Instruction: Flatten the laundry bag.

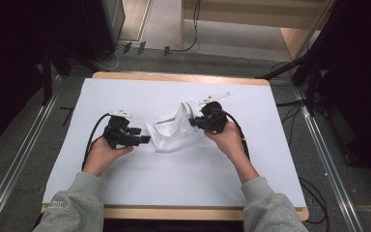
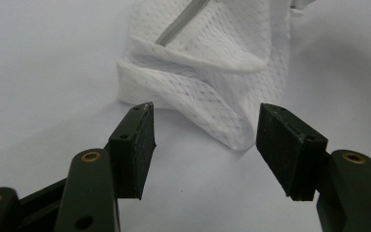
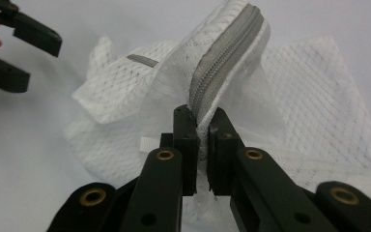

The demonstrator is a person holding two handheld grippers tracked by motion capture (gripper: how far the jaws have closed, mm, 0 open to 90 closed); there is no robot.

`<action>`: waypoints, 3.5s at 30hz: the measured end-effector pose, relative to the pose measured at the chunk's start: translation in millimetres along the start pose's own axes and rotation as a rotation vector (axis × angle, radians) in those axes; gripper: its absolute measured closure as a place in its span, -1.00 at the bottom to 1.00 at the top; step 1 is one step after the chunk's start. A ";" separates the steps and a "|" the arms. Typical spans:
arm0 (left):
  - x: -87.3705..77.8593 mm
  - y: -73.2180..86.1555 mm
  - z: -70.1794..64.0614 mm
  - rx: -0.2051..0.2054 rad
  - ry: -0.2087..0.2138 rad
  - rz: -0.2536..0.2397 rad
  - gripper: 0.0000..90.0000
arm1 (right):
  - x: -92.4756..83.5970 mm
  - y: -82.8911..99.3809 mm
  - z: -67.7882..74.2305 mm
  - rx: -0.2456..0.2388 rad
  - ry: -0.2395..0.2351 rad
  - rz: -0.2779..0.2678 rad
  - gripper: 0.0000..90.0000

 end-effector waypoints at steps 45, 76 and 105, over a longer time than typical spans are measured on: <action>40.3 -9.1 28.4 -0.063 -0.026 0.099 0.90 | -78.0 103.4 31.4 0.021 -0.086 0.081 0.85; 17.5 -8.7 3.1 -0.033 0.038 0.077 0.76 | -103.2 63.6 48.5 -0.016 -0.028 -0.015 0.22; 30.8 23.7 -8.5 -0.028 0.044 0.105 0.56 | 18.9 45.7 58.1 -0.111 -0.119 0.146 0.16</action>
Point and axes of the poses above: each handheld gripper's, and its own axes: x roughly forward along the jaws, y roughly out of its underside, z roughly to its left, the point moved 3 cm from there along x, roughly forward along the jaws, and after that the axes turned 13 degrees about -x, right-handed, at the moved point
